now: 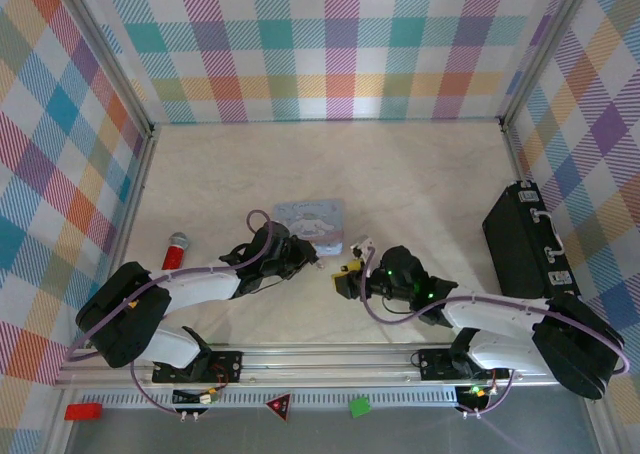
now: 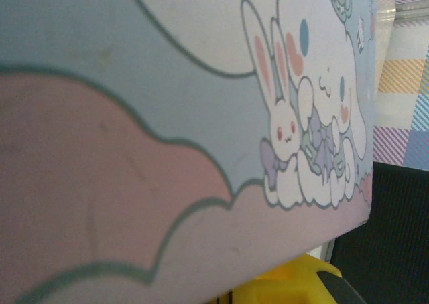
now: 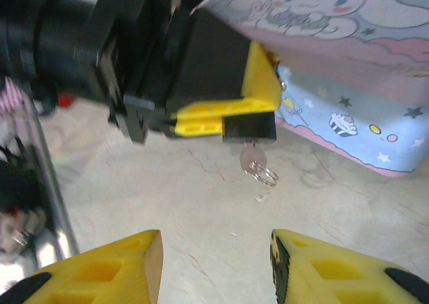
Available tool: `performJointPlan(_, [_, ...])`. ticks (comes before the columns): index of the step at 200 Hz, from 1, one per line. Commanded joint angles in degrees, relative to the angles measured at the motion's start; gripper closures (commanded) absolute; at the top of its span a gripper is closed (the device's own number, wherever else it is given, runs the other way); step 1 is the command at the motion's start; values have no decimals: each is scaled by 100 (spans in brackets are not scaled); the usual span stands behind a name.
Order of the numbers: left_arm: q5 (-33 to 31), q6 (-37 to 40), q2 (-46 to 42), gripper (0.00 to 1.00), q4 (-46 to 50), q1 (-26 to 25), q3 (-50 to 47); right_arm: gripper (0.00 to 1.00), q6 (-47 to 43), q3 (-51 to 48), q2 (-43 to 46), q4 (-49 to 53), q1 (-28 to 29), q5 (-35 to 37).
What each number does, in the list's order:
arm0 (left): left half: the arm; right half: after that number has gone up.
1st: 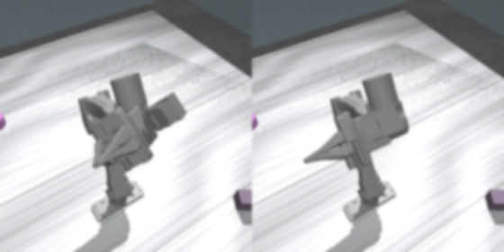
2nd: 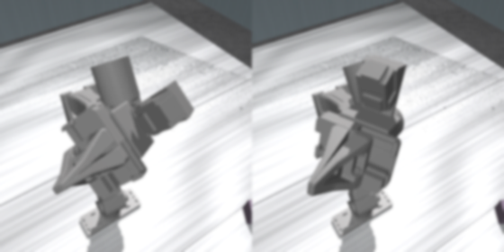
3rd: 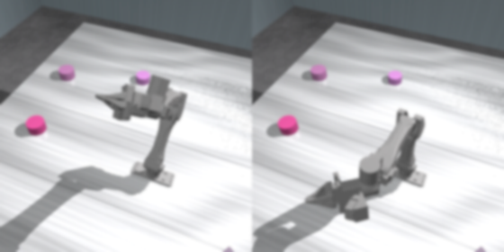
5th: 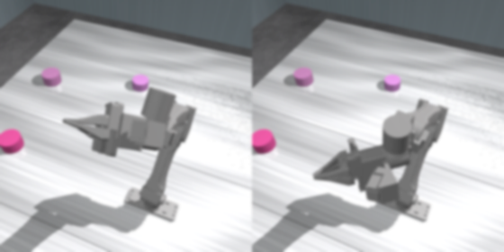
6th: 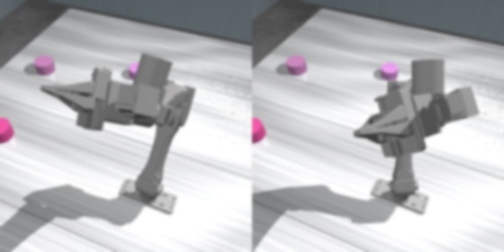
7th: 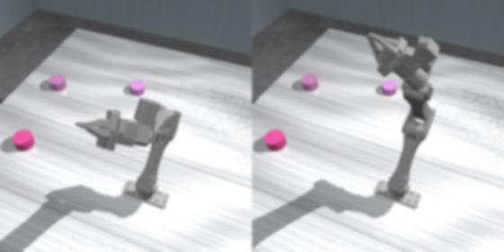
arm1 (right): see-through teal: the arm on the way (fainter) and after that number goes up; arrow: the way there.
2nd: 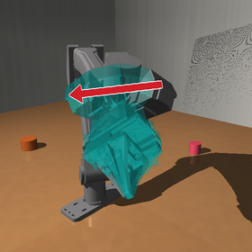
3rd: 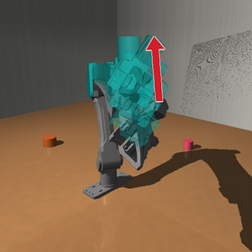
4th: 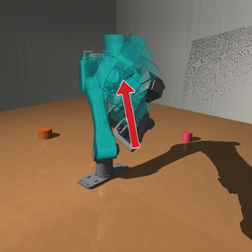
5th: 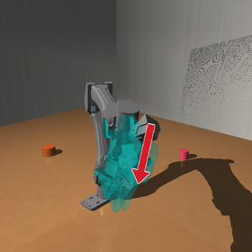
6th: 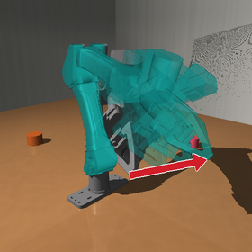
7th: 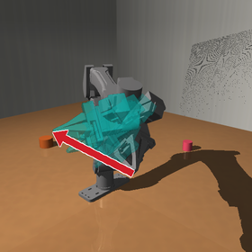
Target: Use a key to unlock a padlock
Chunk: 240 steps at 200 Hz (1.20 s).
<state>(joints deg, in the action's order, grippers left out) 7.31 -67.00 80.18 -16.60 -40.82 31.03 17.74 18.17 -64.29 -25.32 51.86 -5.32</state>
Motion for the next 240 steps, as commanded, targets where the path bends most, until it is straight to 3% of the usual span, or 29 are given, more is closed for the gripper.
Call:
performJointPlan(1, [182,125,-209,98,-126,57,238,55,-1405,-119,-119,-757,263,521])
performJointPlan(42, [227,196,-336,98,24,41,281,54,-2024,30,-847,-1623,824,1031])
performJointPlan(101, [297,271,-502,98,218,25,301,58,-2253,284,-1723,-2351,945,2006])
performJointPlan(179, [260,237,-548,98,104,30,167,66,-2289,558,-2159,-2359,1038,1902])
performJointPlan(240, [245,215,-612,98,80,13,128,71,-2606,712,-2385,-2335,1182,2372])
